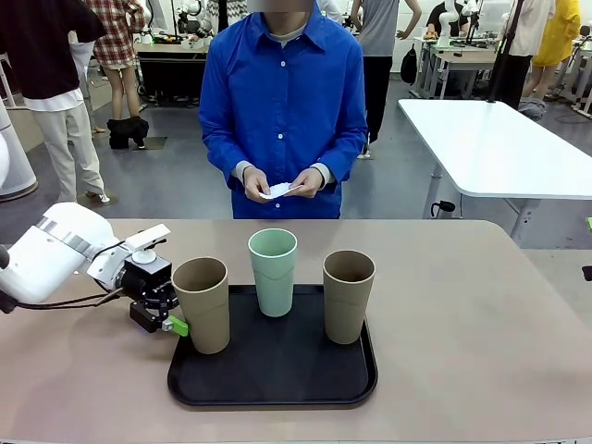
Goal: Place coasters on the table and set cups on them.
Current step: Pick up one Reusable plastic cup and place it on a coaster set by the human.
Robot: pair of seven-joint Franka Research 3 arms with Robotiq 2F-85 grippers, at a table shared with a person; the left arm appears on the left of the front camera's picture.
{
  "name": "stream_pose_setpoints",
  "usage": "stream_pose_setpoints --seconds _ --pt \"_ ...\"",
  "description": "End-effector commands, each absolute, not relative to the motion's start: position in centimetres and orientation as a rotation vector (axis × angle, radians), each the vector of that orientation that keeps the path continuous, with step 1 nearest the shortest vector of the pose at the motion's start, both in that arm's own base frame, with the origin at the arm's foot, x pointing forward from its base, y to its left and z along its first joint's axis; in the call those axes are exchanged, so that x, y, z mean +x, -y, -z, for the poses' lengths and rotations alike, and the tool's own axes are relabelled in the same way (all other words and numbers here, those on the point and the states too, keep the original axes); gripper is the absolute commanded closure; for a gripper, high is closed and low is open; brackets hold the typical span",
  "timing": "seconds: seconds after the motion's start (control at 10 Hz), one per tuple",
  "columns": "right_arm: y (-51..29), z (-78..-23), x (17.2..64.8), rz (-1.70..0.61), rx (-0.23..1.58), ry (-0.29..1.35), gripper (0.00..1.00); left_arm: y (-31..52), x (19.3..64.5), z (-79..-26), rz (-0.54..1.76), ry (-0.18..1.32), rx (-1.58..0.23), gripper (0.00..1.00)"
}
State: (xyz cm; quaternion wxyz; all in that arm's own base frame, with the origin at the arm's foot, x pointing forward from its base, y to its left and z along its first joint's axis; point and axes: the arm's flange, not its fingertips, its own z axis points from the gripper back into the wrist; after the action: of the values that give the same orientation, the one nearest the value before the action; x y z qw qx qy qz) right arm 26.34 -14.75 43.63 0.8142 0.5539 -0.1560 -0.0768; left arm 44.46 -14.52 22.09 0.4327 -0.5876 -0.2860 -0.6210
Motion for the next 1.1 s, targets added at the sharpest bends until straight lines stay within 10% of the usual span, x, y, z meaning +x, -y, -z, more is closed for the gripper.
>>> stream_pose_setpoints --seconds 0.0,0.4,0.5,0.6,0.7,0.8,0.9,1.0 --pt "14.7 -43.7 26.5 0.163 1.19 0.332 0.0 15.5 44.8 -21.6 1.572 0.711 -1.451 0.0" --pt "14.7 -43.7 26.5 0.163 1.19 0.332 0.0 15.4 44.6 -21.8 1.607 0.746 -1.473 0.0" --pt "14.7 -43.7 26.5 0.163 1.19 0.332 0.0 15.3 44.6 -21.9 1.618 0.742 -1.484 0.59" --pt "14.7 -43.7 26.5 0.163 1.19 0.332 0.0 15.3 44.5 -22.0 1.618 0.733 -1.484 0.6" --pt "14.7 -43.7 26.5 0.163 1.19 0.332 0.0 15.3 44.5 -22.1 1.613 0.729 -1.482 1.0" --pt "14.7 -43.7 26.5 0.163 1.19 0.332 0.0 15.3 44.4 -22.3 1.613 0.726 -1.479 0.62" --pt "14.7 -43.7 26.5 0.163 1.19 0.332 0.0 15.2 44.2 -22.7 1.615 0.719 -1.476 1.0" --pt "14.7 -43.7 26.5 0.163 1.19 0.332 0.0 15.0 43.8 -24.0 1.576 0.73 -1.456 0.74"
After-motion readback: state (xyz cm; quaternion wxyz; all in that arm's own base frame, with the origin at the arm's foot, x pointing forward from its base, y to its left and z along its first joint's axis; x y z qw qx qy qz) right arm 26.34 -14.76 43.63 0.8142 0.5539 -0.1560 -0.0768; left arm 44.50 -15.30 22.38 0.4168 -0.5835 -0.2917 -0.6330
